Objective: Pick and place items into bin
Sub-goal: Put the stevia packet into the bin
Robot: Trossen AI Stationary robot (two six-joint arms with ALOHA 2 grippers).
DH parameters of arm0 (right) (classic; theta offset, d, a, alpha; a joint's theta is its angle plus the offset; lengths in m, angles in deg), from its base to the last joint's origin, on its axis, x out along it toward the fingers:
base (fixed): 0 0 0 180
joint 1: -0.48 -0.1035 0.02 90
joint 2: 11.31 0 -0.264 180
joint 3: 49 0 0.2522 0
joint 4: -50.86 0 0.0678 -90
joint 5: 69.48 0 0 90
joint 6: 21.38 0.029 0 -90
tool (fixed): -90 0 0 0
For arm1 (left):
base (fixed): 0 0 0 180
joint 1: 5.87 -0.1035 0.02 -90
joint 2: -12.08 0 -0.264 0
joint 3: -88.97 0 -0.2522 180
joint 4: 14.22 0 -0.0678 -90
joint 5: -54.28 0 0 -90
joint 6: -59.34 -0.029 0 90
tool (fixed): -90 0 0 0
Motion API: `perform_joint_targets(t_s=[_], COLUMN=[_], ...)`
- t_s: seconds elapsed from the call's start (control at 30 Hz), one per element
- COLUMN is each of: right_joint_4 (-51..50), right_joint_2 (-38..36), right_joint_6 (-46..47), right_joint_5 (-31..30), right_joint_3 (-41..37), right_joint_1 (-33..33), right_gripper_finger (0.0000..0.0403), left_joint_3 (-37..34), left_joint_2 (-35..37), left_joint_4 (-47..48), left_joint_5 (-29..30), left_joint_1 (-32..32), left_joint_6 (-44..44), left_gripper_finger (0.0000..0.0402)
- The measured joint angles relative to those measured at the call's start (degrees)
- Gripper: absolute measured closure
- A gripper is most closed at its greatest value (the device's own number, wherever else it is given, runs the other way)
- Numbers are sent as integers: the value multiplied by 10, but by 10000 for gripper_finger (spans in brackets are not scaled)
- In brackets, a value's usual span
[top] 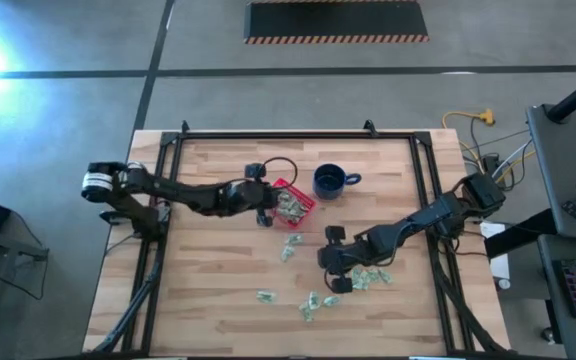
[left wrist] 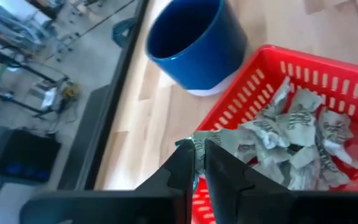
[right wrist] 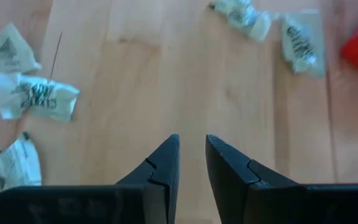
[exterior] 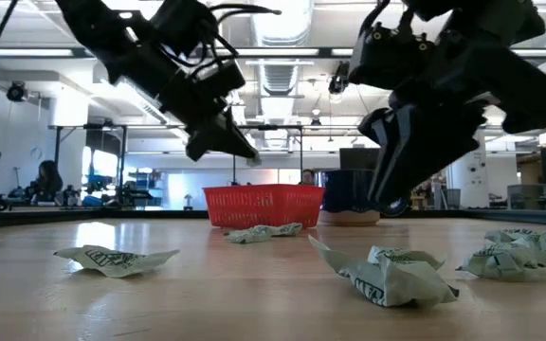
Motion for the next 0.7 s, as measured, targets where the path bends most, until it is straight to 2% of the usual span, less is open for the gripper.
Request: perform_joint_targets(t_s=[0.27,0.4,0.57,0.7], right_joint_4=[-33,-47,-81,-121], right_joint_2=[0,0,0,-4], right_joint_6=[35,56,108,141], right_joint_5=[1,54,144,160], right_joint_3=[0,0,0,0], right_joint_1=[-4,-7,-13,-23], right_gripper_finger=[317,304,294,291], left_joint_3=[6,6,6,5], left_joint_2=[-12,-5,5,12], left_joint_4=[0,2,10,9], left_joint_5=[-12,-11,-12,-11], left_joint_1=[-1,3,13,19], left_joint_6=[0,1,2,3], left_gripper_finger=[304,269,252,250])
